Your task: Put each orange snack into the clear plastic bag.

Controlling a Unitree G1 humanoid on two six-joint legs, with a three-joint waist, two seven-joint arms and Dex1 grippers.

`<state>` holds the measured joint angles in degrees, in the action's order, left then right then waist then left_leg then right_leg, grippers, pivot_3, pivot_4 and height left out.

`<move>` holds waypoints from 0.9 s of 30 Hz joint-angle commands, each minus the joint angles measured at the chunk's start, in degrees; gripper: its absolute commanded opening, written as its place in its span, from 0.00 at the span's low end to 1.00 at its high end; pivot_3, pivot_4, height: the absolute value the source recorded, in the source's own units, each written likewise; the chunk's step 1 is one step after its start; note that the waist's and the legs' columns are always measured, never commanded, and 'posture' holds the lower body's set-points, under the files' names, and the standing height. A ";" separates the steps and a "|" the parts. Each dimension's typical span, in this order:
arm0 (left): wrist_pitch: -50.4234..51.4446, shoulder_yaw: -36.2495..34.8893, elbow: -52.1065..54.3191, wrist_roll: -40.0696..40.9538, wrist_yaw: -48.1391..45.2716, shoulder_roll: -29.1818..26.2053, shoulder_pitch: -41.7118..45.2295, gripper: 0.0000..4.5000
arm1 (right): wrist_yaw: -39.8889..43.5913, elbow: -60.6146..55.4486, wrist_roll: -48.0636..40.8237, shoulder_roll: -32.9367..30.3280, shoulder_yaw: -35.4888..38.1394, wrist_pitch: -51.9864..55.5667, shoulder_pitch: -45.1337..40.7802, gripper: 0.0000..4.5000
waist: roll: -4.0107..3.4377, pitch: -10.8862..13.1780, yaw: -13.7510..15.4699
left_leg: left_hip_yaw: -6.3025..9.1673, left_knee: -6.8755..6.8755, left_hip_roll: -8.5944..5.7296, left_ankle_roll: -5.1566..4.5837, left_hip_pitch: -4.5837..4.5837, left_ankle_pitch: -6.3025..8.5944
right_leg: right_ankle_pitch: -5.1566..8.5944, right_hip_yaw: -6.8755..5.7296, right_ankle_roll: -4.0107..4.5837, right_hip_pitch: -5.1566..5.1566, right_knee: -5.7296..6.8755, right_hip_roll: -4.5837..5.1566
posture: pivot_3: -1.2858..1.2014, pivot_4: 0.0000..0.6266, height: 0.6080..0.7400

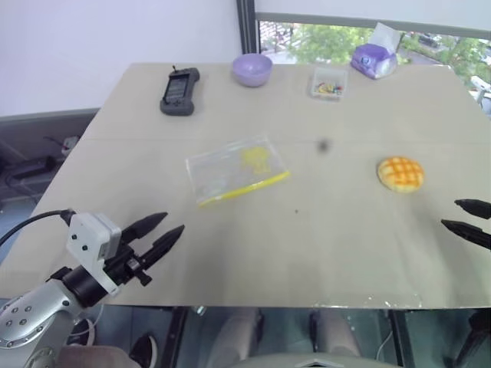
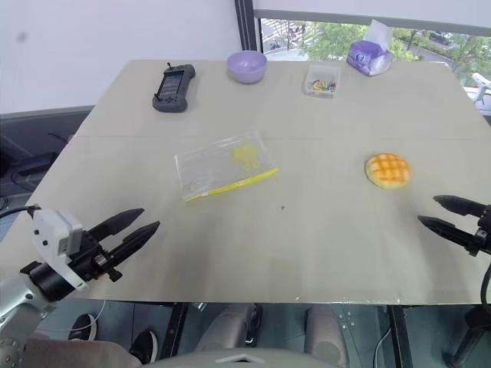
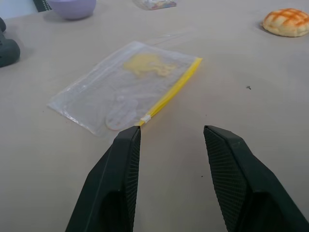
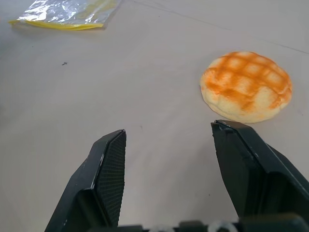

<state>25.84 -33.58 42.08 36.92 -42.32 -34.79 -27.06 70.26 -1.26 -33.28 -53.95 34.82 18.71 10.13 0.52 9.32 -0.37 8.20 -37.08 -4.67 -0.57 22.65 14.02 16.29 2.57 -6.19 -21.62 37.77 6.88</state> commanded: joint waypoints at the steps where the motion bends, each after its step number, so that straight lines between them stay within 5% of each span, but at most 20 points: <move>1: -1.54 -0.89 0.21 -0.25 -0.33 -0.36 -0.51 0.49 | 0.46 -0.91 -1.22 -1.11 3.53 0.05 0.03 0.68 | 0.00 0.00 0.00 | 0.00 0.00 0.00 0.00 0.00 0.00 | 0.00 0.00 0.00 0.00 0.00 0.00 | 0.52 0.24 1.00; 27: -4.40 1.15 -1.86 -3.14 -1.51 -1.18 -1.04 0.49 | 1.91 0.51 -0.91 -1.46 3.64 -0.62 -0.71 0.68 | 0.01 0.02 0.03 | 0.03 0.02 0.00 -0.01 0.05 0.01 | 0.00 -0.04 0.00 0.00 -0.09 0.02 | 0.52 0.24 1.00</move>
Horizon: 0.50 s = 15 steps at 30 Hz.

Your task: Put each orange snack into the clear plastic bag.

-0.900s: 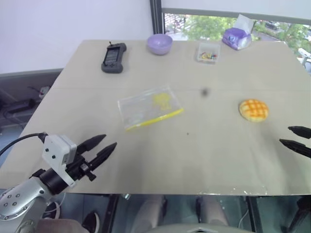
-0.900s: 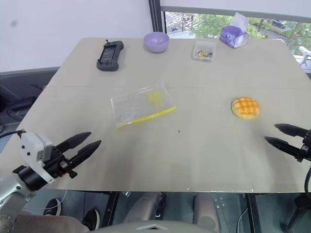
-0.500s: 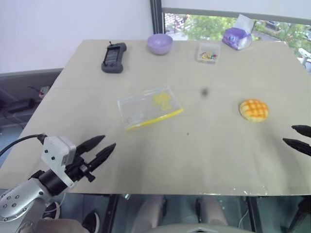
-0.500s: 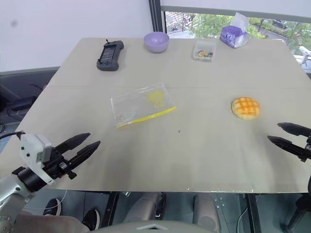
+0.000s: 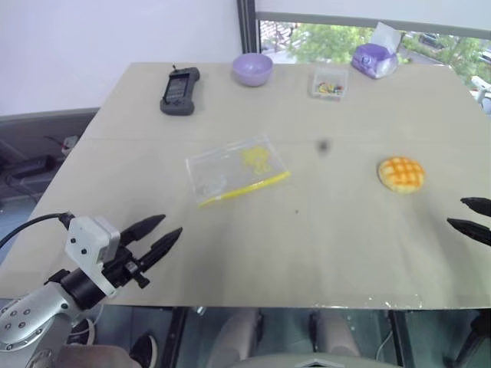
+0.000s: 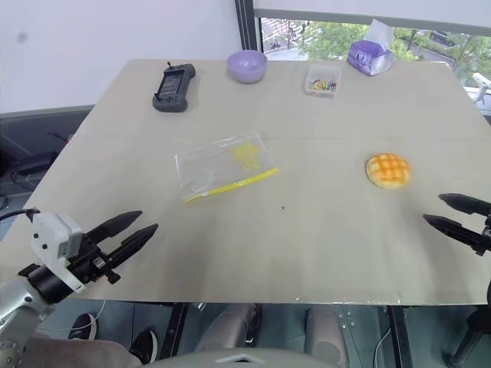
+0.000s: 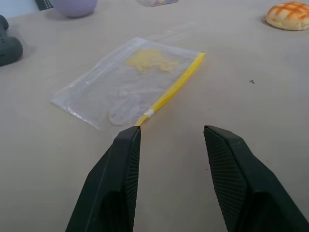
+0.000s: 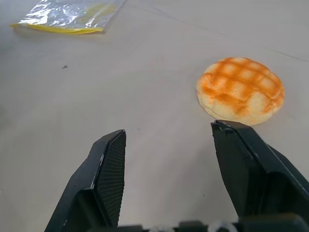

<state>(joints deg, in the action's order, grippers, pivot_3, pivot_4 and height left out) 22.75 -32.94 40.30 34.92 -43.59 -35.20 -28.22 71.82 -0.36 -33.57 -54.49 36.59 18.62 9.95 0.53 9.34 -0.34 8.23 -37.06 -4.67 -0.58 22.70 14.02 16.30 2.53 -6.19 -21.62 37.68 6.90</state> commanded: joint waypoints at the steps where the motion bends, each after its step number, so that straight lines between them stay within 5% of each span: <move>1: -1.24 0.81 -0.48 -1.69 0.08 -0.98 0.57 0.49 | 0.33 -0.39 -0.64 -0.88 1.88 -0.54 -0.58 0.68 | 0.00 0.00 0.00 | 0.00 0.00 0.00 0.00 0.00 0.00 | 0.00 0.00 0.00 0.00 0.00 0.00 | 0.52 0.24 1.00; 15: -16.34 14.40 -17.19 -27.81 3.72 -8.96 13.78 0.49 | -3.04 -14.48 -13.44 0.98 -0.51 11.84 -4.27 0.68 | -0.04 0.06 0.34 | 0.08 0.07 -0.02 0.00 0.01 0.00 | -0.01 -0.06 -0.01 -0.02 -0.01 -0.01 | 0.52 0.24 1.00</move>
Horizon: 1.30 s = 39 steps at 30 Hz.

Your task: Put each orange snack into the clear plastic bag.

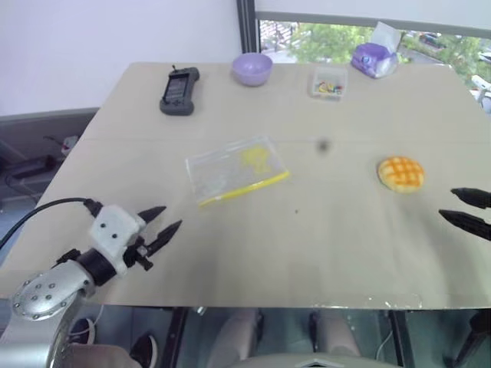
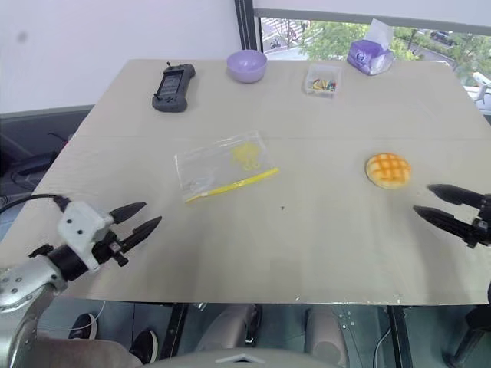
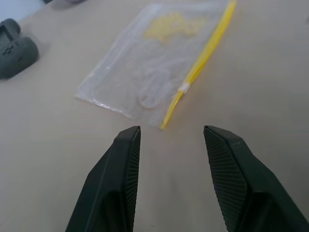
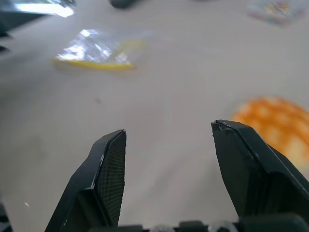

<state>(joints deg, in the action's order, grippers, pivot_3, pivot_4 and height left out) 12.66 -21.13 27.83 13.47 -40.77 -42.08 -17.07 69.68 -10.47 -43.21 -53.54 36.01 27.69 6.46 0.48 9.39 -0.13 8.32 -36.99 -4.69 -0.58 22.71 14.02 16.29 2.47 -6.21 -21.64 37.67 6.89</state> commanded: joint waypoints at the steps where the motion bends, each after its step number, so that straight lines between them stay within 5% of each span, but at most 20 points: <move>1: -8.49 3.69 -7.23 -8.27 0.99 -2.64 4.00 0.49 | -1.42 -5.30 -4.46 0.26 -0.17 3.33 -1.19 0.68 | 0.01 0.00 0.26 | 0.01 0.02 0.00 0.00 0.01 0.00 | 0.00 -0.02 0.00 0.00 -0.02 0.00 | 0.52 0.24 1.00; 15: -32.18 13.32 -35.06 -14.13 -5.47 -5.88 21.16 0.49 | -0.68 -10.27 -5.74 0.90 -0.44 3.14 0.17 0.68 | 0.03 0.04 0.81 | 0.07 0.24 -0.08 0.00 0.03 0.00 | -0.02 -0.08 -0.03 -0.11 -0.04 0.10 | 0.52 0.24 1.00; 27: -56.47 26.47 -61.12 -31.01 3.57 -5.31 39.48 0.49 | -1.51 -10.31 -5.08 1.54 -0.67 1.87 0.39 0.68 | 0.02 0.03 0.86 | 0.10 0.19 -0.15 0.01 -0.05 -0.01 | -0.03 -0.11 -0.05 -0.10 0.16 0.11 | 0.52 0.24 1.00; 39: -64.19 35.03 -72.52 -38.91 9.31 -3.20 48.54 0.49 | -2.82 -11.64 -4.52 2.53 -0.20 1.30 1.77 0.68 | -0.08 -0.08 0.92 | 0.11 0.02 -0.23 0.00 -0.05 -0.02 | -0.03 -0.12 -0.07 -0.07 0.30 0.10 | 0.52 0.24 1.00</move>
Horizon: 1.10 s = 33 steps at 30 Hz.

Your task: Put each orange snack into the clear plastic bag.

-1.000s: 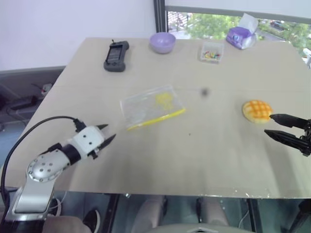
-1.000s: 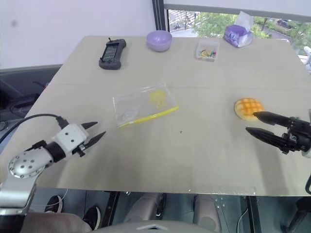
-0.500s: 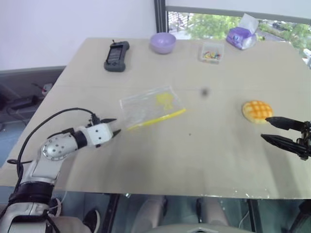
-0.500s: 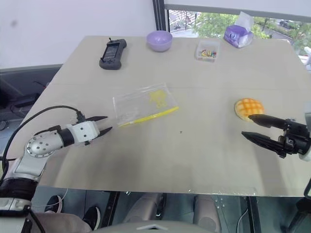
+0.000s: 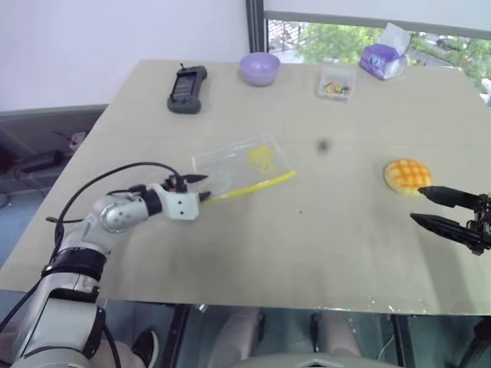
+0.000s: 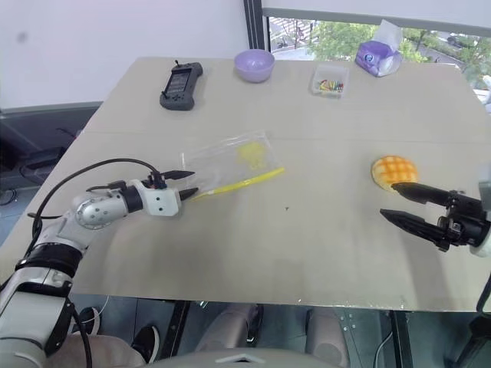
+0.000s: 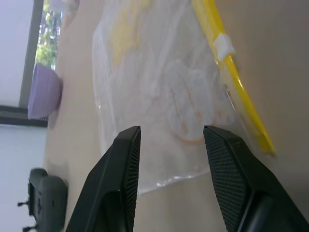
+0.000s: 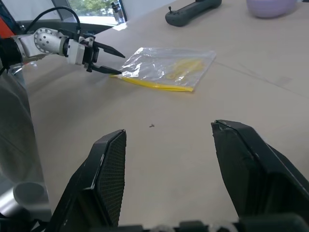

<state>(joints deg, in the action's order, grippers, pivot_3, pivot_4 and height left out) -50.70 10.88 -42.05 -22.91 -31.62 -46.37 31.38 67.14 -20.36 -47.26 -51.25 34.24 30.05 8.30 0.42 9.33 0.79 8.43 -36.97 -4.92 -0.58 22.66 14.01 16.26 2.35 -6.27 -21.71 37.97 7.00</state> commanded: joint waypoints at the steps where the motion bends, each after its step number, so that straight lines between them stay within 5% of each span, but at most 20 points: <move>1: -0.83 3.03 -3.05 -2.54 0.66 1.10 0.49 0.49 | -0.41 -1.84 -0.55 0.20 1.62 -1.07 -0.07 0.68 | -0.04 -0.03 -0.01 | 0.00 -0.02 -0.01 0.00 0.00 0.00 | 0.00 0.00 0.00 0.00 0.02 0.00 | 0.52 0.24 1.00; 12: 7.01 -2.18 3.15 3.88 -2.42 -8.26 -7.76 0.49 | -1.82 -2.78 0.07 0.96 2.57 -1.97 1.38 0.68 | -0.06 -0.05 -2.52 | -0.06 0.00 0.11 0.00 -0.10 0.00 | 0.00 0.13 -0.01 -0.01 0.06 -0.13 | 0.52 0.24 1.00; 20: 4.56 1.56 3.71 -15.01 14.70 -14.60 -3.60 0.49 | -2.26 -2.22 0.01 0.51 2.35 -2.14 0.65 0.68 | -0.05 -0.03 -2.85 | -0.08 0.10 0.11 0.00 -0.23 0.00 | 0.00 0.16 -0.03 0.03 0.10 -0.16 | 0.52 0.24 1.00; 27: 3.85 6.53 0.46 -24.00 23.91 -13.56 0.11 0.49 | -2.82 -2.26 -0.22 0.30 2.78 -1.89 0.52 0.68 | -0.03 -0.02 -2.61 | -0.07 0.10 0.07 0.00 -0.10 0.00 | 0.00 0.14 -0.03 -0.04 0.03 -0.13 | 0.52 0.24 1.00; 33: 4.37 14.09 -7.89 -31.33 33.73 -5.28 7.97 0.49 | -3.03 -1.74 -0.01 -0.07 1.89 -1.79 -0.89 0.68 | -0.21 -0.14 -0.75 | -0.12 0.01 -0.05 -0.01 -0.15 0.00 | 0.01 0.02 -0.05 0.02 0.10 -0.12 | 0.52 0.24 1.00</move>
<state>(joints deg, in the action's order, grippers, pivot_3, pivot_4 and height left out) -46.11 21.67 -48.11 -51.83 0.26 -53.78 38.87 64.33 -21.36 -46.73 -50.42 34.75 28.64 7.97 0.21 9.19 0.05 8.32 -37.03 -4.96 -0.58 22.52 14.01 16.27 2.30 -6.33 -21.63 38.08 6.87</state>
